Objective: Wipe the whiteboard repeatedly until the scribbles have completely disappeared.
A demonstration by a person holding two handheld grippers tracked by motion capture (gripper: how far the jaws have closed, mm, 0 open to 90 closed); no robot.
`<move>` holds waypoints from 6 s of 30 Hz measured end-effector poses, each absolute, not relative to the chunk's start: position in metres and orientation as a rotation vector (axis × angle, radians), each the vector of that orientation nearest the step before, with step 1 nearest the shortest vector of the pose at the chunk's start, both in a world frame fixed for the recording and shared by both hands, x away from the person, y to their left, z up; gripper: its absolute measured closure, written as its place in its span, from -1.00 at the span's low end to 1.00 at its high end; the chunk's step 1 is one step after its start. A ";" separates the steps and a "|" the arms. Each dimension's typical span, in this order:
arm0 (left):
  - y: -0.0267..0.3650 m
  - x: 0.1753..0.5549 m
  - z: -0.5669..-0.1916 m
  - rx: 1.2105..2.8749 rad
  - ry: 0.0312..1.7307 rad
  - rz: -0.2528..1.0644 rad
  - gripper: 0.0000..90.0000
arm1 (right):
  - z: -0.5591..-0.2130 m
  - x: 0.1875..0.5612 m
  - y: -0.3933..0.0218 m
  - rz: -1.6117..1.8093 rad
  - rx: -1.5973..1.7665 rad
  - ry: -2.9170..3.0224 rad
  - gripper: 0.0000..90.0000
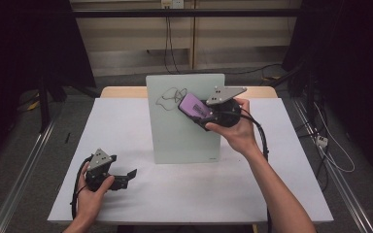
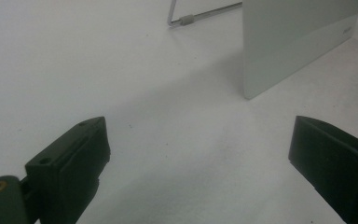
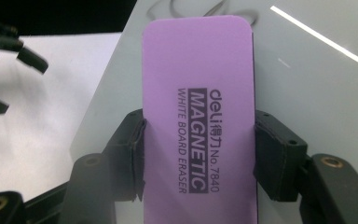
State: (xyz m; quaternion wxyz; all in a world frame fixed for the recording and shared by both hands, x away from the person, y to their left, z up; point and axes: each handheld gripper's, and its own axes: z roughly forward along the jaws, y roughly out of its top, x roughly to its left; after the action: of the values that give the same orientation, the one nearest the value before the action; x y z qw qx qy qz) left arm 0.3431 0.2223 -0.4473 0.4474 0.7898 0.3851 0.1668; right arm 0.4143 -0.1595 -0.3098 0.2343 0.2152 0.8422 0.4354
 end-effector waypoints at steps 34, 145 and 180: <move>0.222 0.343 -0.448 1.964 0.949 0.412 -0.89 | -0.292 0.418 -0.169 1.175 0.633 2.280 -0.07; 0.222 0.344 -0.448 1.970 0.941 0.412 -0.89 | -0.293 0.424 -0.109 1.112 0.577 2.341 -0.07; 0.224 0.343 -0.447 1.962 0.949 0.412 -0.89 | -0.266 0.435 -0.101 1.153 0.606 2.279 -0.07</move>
State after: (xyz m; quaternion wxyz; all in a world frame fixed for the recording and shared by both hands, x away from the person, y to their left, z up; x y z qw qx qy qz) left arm 0.3432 0.2241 -0.4469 0.4456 0.7918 0.3832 0.1664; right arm 0.4351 -0.1009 -0.2660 0.2557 0.2231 0.8394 0.4246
